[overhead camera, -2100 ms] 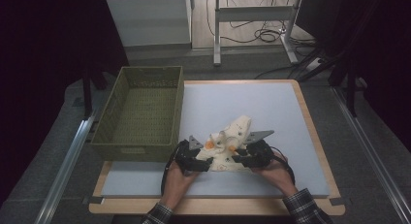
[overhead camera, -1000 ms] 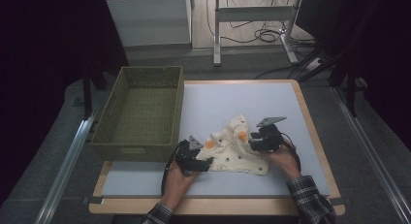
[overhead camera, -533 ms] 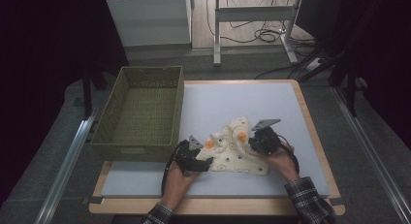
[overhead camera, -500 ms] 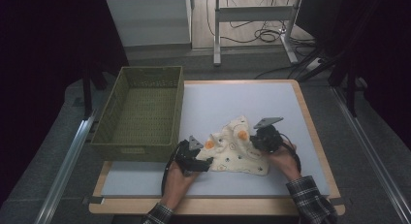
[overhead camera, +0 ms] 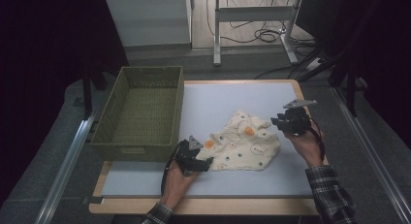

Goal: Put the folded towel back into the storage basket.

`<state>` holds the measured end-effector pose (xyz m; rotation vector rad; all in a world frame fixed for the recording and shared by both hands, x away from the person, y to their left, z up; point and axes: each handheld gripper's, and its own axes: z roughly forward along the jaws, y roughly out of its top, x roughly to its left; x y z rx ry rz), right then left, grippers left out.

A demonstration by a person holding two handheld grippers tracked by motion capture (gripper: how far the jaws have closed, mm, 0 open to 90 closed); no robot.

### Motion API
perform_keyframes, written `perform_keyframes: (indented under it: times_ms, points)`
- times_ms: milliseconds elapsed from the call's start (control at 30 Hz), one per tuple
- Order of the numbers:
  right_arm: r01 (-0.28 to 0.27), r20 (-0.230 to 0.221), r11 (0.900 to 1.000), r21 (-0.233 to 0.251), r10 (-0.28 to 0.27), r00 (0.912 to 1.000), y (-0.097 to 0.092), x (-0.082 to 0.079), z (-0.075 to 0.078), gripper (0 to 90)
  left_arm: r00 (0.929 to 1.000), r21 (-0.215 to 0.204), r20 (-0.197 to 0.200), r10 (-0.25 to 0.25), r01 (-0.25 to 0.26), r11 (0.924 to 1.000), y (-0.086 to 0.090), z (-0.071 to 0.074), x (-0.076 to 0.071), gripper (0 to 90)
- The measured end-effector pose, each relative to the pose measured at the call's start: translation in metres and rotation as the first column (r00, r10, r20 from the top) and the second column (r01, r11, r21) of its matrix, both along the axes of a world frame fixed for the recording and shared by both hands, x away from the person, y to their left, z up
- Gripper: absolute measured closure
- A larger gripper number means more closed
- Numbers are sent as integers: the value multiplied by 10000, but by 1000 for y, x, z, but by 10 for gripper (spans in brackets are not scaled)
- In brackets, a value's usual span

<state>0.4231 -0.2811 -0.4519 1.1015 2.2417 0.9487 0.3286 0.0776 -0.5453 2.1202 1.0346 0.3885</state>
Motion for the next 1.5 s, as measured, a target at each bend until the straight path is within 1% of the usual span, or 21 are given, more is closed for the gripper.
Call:
perform_keyframes:
  times_ms: [133, 233, 300, 433, 533, 633, 667, 733, 800, 833, 867, 933, 1033, 1133, 1167, 1200, 1233, 1300, 1333, 1400, 1500]
  points:
    - [-201, -108, 9997, -118, 200, 9997, -8, -16, -2, 605, 10000, -40, 44, -89, 89, 10000, 0, 1, -1, 215]
    - [-377, -369, 9993, 53, 379, 9986, -16, -32, -5, 604, 9999, -289, 78, -144, 146, 9995, -1, 2, -5, 244]
    - [-449, -540, 9989, 115, 454, 9975, -22, -43, -11, 603, 9995, -305, 264, -184, 192, 9994, -1, 5, -9, 298]
    - [-566, -977, 9972, 497, 613, 9933, -29, -63, -26, 573, 9978, -155, 573, -319, 328, 9993, 1, 12, -19, 377]
    - [-871, -1156, 9935, 732, 952, 9887, -27, -77, -37, 560, 9976, -148, 600, -350, 360, 9992, 4, 13, -23, 437]
    - [-1104, -1148, 9908, 782, 1190, 9862, -20, -81, -46, 507, 9987, -146, 384, -339, 345, 9993, 8, 7, -24, 464]
    - [-1166, -1098, 9901, 778, 1248, 9861, -16, -80, -51, 476, 9988, -117, 357, -334, 338, 9994, 8, 5, -23, 466]
    - [-1242, -1173, 9903, 619, 1308, 9844, -9, -76, -57, 472, 9989, -97, 355, -304, 308, 9995, 8, 2, -23, 467]
    - [-1273, -1342, 9913, 334, 1306, 9823, -1, -73, -65, 492, 9987, -40, 373, -357, 358, 9993, 8, 2, -24, 471]
    - [-1211, -1091, 9925, 166, 1222, 9865, 2, -73, -68, 568, 9987, -45, 370, -357, 359, 9993, 8, 2, -24, 471]
    - [-1166, -971, 9931, 152, 1175, 9883, 4, -75, -68, 694, 9987, -54, 358, -358, 360, 9993, 8, 2, -23, 471]
    - [-1328, -1131, 9907, 286, 1352, 9843, 8, -77, -68, 845, 9988, -67, 339, -354, 356, 9993, 8, 1, -23, 470]
    - [-1396, -1303, 9897, -317, 1344, 9823, 14, -78, -60, 864, 9987, -20, 351, -374, 375, 9993, 8, 1, -23, 470]
    - [-1503, -983, 9885, -147, 1481, 9841, 17, -80, -35, 863, 9989, -83, 324, -341, 344, 9994, 8, 1, -23, 470]
    - [-1509, -721, 9885, -109, 1497, 9861, 19, -80, -21, 855, 9989, -85, 324, -342, 345, 9994, 8, 1, -23, 470]
    - [-1546, -521, 9880, -1, 1544, 9866, 21, -79, -14, 843, 9989, -93, 324, -339, 342, 9994, 8, 1, -23, 470]
    - [-1600, -300, 9871, 100, 1602, 9866, 23, -77, -5, 770, 9989, -81, 319, -357, 359, 9993, 8, 1, -23, 470]
    - [-1505, -221, 9886, 2, 1504, 9884, 28, -71, 5, 711, 9988, -91, 347, -349, 352, 9993, 8, 1, -23, 470]
    - [-1481, -183, 9887, -217, 1477, 9889, 30, -67, 6, 697, 9988, -109, 349, -340, 344, 9993, 8, 1, -23, 470]
    - [-1457, -309, 9890, -240, 1449, 9890, 29, -64, 4, 675, 9988, -110, 336, -363, 367, 9993, 8, 1, -23, 469]
    - [-1305, -440, 9914, -130, 1298, 9906, 19, -68, -2, 658, 9991, -106, 249, -349, 352, 9993, 9, 1, -22, 461]
